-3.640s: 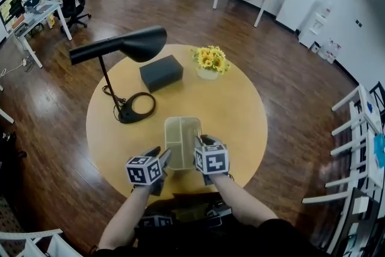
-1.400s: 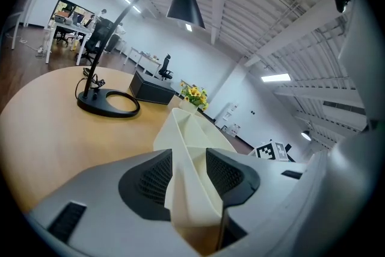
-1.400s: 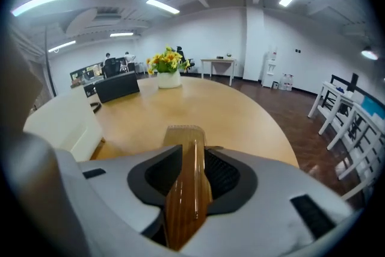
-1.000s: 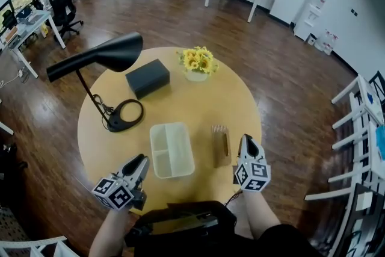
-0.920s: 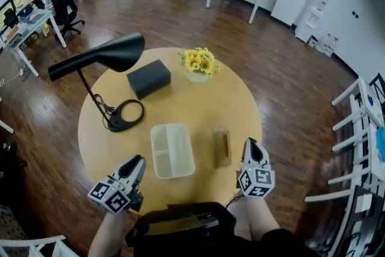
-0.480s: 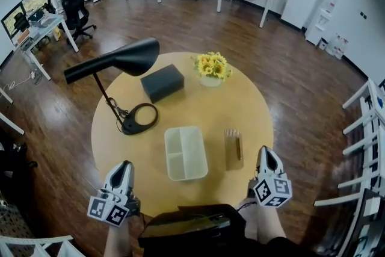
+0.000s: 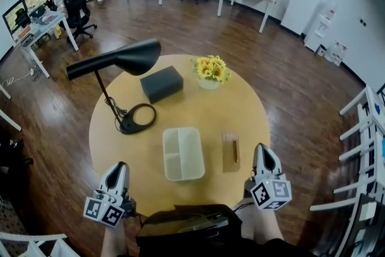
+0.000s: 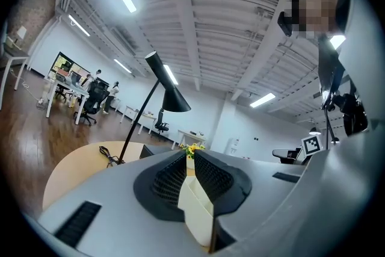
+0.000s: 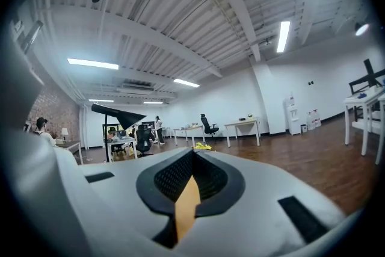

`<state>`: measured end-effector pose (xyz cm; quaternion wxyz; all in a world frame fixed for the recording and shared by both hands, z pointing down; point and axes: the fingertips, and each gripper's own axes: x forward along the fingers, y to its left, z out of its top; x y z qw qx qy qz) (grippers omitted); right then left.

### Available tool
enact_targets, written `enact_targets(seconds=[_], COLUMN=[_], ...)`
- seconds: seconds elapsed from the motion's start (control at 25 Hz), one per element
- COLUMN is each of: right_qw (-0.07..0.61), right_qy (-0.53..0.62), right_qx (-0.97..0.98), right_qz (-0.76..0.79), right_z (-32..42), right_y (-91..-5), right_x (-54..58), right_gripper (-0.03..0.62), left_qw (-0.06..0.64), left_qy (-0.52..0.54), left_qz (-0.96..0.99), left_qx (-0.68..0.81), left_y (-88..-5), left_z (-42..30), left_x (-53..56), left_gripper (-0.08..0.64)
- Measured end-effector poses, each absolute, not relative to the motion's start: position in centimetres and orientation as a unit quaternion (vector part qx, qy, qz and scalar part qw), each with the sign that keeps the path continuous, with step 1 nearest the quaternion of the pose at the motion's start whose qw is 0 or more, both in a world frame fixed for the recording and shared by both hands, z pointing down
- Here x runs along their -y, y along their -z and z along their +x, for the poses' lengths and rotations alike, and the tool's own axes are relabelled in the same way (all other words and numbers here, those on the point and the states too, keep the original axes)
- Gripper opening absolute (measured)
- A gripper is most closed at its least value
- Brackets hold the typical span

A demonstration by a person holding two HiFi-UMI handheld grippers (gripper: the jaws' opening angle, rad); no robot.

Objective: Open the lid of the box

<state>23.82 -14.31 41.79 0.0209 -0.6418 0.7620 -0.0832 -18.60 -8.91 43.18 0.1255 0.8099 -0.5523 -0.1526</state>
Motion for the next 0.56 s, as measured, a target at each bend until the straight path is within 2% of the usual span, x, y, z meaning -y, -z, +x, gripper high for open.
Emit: enact_targets(seconds=[0.56], right_qw=[0.022], right_qy=[0.092], right_qx=[-0.751], right_qz=[-0.653], right_z=[25.2], right_y=[-42.3], right_x=[13.2], right_gripper=[0.000], left_qw=[0.112], left_qy=[0.149], left_qz=[0.810], left_qx=[0.556], left_y=[-42.5], left_z=[-19.0], left_x=[9.1], left_gripper=[0.035])
